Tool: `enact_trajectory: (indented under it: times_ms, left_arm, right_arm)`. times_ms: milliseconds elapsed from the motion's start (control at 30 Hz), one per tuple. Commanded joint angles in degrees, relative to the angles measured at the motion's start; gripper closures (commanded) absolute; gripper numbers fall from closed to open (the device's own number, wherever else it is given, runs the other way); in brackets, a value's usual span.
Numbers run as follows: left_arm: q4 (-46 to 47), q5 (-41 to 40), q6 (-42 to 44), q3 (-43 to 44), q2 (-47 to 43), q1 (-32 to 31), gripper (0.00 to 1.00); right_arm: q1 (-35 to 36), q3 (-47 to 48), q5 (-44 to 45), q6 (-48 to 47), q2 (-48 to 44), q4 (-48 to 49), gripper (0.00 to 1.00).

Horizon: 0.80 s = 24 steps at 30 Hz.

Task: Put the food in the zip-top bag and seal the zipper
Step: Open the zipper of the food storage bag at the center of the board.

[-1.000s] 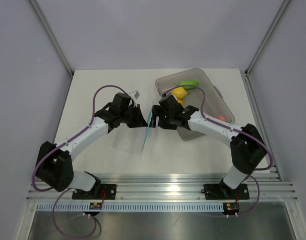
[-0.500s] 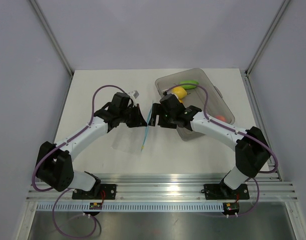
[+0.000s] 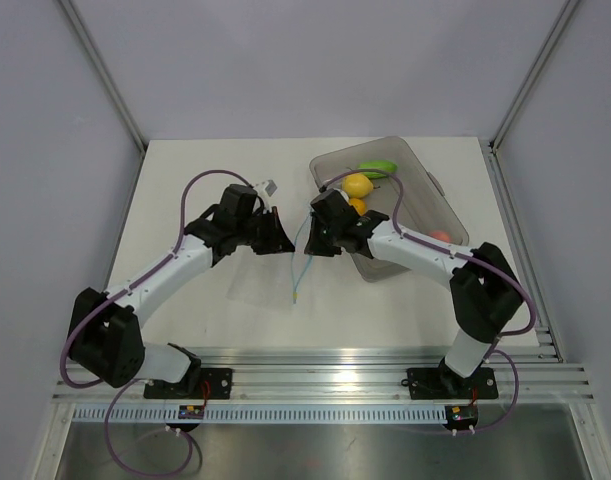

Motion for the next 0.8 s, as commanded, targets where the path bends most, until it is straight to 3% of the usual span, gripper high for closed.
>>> enact_trajectory:
  times_ms: [0, 33, 67, 400, 433, 567, 767]
  left_arm:
    - [1.74, 2.01, -0.14, 1.15, -2.87, 0.71, 1.0]
    - [1.48, 1.75, 0.03, 1.15, -2.87, 0.89, 1.0]
    - [1.13, 1.48, 0.12, 1.15, -2.78, 1.07, 1.0]
    - [-2.66, -1.86, 0.38, 3.26, 1.34, 1.42, 1.0]
    - [-2.92, -1.86, 0.3, 3.52, 1.7, 1.42, 0.92]
    - [-3.36, -1.51, 0.12, 4.58, 3.19, 1.16, 0.76]
    - [-2.83, -0.98, -0.32, 4.76, 3.81, 0.72, 0.71]
  right_arm:
    - [0.6, 3.03, 1.36, 0.69, 0.29, 2.61, 0.85]
    - [0.6, 2.86, 1.62, 0.69, 0.03, 2.61, 0.97]
    - [0.6, 2.77, 2.58, 0.86, -0.76, 2.7, 1.0]
    - [1.83, 2.24, 3.99, 0.16, -3.66, 2.79, 1.0]
    - [2.09, 2.33, 4.08, 0.16, -3.66, 2.79, 1.0]
    - [2.88, 3.82, 4.52, -0.01, -3.05, 1.65, 1.0]
    - [3.5, 4.79, 4.52, -0.01, -2.87, 1.21, 1.0]
